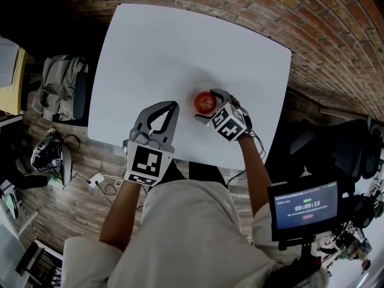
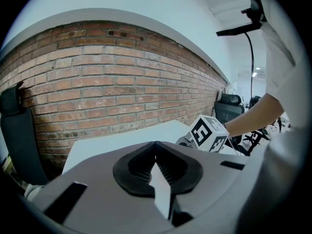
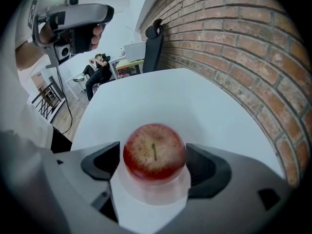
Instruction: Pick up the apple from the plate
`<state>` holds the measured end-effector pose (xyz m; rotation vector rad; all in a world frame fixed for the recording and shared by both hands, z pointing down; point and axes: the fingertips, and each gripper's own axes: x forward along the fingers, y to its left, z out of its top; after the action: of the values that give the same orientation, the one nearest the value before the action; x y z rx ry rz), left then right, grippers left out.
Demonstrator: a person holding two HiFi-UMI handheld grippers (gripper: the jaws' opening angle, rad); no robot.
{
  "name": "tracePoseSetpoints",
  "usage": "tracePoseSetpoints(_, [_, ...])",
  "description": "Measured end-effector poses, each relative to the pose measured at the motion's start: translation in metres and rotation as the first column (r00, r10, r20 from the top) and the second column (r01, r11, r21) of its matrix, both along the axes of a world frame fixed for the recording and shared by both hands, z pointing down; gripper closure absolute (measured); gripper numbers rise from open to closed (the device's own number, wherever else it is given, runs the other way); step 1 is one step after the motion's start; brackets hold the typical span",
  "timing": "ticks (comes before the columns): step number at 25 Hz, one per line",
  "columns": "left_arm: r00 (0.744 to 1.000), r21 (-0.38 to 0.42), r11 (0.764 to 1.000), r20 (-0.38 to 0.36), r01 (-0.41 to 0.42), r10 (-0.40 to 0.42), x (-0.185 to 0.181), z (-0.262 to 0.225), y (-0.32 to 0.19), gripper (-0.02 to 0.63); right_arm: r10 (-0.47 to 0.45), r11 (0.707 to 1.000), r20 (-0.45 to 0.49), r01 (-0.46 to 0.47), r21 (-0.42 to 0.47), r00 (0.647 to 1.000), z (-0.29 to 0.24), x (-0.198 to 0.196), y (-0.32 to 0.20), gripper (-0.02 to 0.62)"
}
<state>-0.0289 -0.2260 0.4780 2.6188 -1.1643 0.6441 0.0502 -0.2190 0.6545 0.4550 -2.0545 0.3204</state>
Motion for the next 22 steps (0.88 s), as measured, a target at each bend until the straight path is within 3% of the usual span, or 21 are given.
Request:
tracePoseSetpoints(9, [1.000, -0.001, 1.000, 0.000, 0.006, -0.006, 0.002, 0.000, 0.001, 0.601, -0.002, 1.000, -0.041, 0.003, 0.022, 0.999, 0.009, 0.002, -0.002, 0.193])
tracePoseSetpoints(22, [1.000, -0.005, 1.000, -0.010, 0.012, -0.012, 0.004, -0.001, 0.002, 0.601, 0.014, 1.000, -0.022, -0.014, 0.016, 1.000, 0.011, 0.006, -0.005, 0.195])
